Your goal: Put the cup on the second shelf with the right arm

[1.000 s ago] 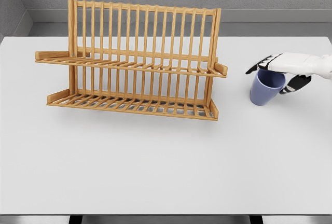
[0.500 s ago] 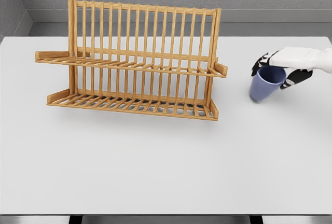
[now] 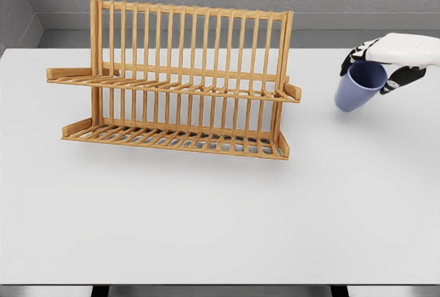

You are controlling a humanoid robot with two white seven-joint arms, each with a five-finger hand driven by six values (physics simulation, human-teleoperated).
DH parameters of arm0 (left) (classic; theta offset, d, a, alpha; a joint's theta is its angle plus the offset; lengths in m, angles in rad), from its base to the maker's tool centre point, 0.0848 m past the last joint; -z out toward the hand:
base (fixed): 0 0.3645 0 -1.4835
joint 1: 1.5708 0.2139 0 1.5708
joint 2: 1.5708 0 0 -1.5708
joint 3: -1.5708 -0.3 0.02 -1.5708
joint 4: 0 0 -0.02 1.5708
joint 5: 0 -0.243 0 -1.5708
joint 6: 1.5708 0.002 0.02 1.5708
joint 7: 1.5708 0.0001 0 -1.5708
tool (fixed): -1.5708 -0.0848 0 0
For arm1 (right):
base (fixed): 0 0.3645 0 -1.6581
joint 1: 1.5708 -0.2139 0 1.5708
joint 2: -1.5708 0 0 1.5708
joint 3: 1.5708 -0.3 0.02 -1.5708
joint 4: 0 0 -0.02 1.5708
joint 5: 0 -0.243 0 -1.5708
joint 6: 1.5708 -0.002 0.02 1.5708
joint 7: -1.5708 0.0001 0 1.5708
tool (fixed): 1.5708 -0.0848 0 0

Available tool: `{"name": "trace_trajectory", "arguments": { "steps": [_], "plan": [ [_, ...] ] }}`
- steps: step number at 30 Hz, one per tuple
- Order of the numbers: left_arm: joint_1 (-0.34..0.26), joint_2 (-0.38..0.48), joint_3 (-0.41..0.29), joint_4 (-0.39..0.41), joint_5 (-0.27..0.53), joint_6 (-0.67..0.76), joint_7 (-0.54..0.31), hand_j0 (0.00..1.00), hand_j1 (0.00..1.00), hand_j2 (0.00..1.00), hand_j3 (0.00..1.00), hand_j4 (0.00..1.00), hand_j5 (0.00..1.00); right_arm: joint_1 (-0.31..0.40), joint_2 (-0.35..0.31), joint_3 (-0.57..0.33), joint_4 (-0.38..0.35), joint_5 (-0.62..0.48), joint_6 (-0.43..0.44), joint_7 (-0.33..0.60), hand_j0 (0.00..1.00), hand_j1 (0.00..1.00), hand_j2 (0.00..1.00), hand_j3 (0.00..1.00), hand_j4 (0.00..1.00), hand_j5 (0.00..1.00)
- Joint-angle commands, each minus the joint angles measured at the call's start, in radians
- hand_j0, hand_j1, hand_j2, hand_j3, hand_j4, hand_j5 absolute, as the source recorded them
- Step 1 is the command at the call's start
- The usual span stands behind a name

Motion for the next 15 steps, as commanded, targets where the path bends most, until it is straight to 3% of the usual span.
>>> {"name": "trace_trajectory", "arguments": {
  "steps": [1,5,7,15],
  "plan": [
    [0.000,0.000,0.000,0.000,0.000,0.000,0.000,1.00,1.00,1.00,1.00,1.00,1.00,0.000,-0.003,-0.001,-0.011,-0.006,0.003,0.000,0.67,0.67,0.67,0.67,0.67,0.67],
    [0.000,0.000,0.000,0.000,0.000,0.000,0.000,1.00,1.00,1.00,1.00,1.00,1.00,-0.012,-0.014,-0.003,-0.037,-0.006,0.003,0.000,0.67,0.67,0.67,0.67,0.67,0.67],
    [0.000,0.000,0.000,0.000,0.000,0.000,0.000,1.00,1.00,1.00,1.00,1.00,1.00,-0.009,-0.017,-0.069,-0.049,-0.008,0.003,0.000,0.67,0.67,0.67,0.67,0.67,0.67],
    [0.000,0.000,0.000,0.000,0.000,0.000,0.000,1.00,1.00,1.00,1.00,1.00,1.00,-0.011,-0.023,-0.127,-0.114,-0.011,0.003,0.000,0.67,0.67,0.67,0.67,0.67,0.67]
  ]
}}
